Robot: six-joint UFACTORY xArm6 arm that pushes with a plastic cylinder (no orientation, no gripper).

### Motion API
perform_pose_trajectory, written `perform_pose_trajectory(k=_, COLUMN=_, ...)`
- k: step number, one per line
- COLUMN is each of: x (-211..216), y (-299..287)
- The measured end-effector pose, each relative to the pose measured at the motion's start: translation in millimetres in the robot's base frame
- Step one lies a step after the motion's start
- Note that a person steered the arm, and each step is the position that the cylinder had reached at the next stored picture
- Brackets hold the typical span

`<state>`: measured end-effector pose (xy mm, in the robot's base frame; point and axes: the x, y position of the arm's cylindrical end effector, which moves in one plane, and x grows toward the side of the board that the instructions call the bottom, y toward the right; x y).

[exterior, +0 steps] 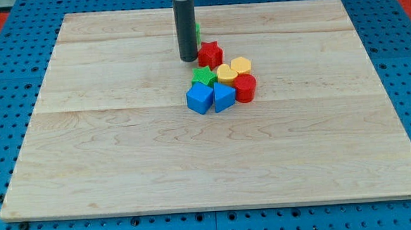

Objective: Slide the green circle into the red star

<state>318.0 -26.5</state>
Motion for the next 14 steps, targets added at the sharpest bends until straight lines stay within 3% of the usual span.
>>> perform_pose_trajectory(k=1, x=-11.2, y=41.2)
perform_pose_trajectory(k=3, x=30.5, y=82.5)
perform_pose_trajectory(k=4, x=-4.6, y=83.8)
perform_pose_trajectory(k=5, x=-69.3, y=113.5)
perform_pose_trajectory(k=6, x=-123.8, y=66.0)
perform_pose_trajectory(k=7, x=-121.5, y=25.4)
perform_pose_trajectory(k=8, x=-84.3, y=13.0)
perform_pose_trajectory(k=10, x=-80.2, y=-12.6)
perform_pose_trajectory(k=13, x=25.5, y=6.8)
perform_pose_trajectory(k=14, x=22.5, y=11.3)
